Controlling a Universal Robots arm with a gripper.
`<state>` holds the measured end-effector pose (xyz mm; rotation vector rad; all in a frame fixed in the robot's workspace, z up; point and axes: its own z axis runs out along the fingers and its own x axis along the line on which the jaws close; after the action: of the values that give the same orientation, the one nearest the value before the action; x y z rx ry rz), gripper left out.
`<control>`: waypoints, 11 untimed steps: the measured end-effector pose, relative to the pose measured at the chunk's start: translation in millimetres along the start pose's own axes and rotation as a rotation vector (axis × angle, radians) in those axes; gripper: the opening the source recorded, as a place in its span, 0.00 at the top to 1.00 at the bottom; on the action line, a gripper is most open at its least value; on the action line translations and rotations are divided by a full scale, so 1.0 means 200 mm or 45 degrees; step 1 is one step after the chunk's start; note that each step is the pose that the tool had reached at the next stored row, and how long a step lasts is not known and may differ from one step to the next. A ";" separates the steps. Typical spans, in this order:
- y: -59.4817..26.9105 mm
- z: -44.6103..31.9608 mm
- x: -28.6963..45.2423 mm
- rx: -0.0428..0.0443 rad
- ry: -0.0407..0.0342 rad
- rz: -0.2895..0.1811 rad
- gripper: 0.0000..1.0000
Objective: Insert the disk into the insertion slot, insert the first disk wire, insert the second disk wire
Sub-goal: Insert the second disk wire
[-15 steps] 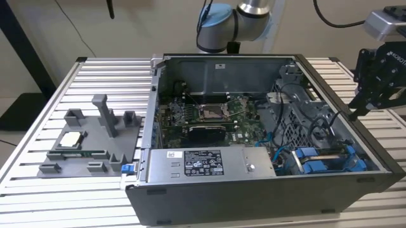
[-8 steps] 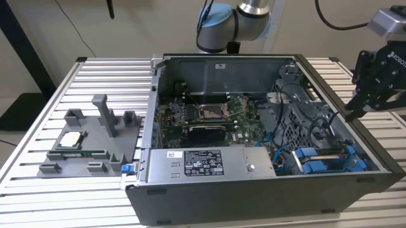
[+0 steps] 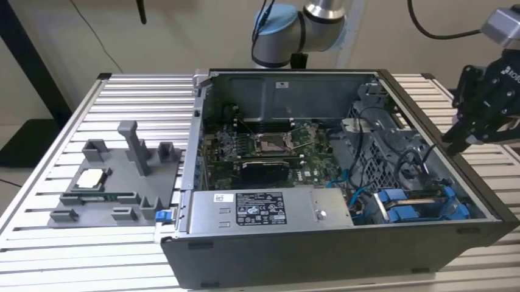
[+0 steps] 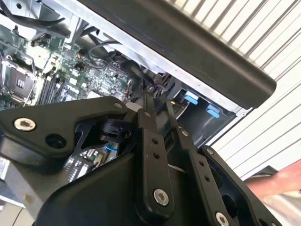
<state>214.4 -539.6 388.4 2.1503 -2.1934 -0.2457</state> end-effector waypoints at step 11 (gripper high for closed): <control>-0.010 0.047 0.006 -0.001 -0.0528 -0.008 0.73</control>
<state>214.9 -540.2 378.7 2.1718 -2.2081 -0.2939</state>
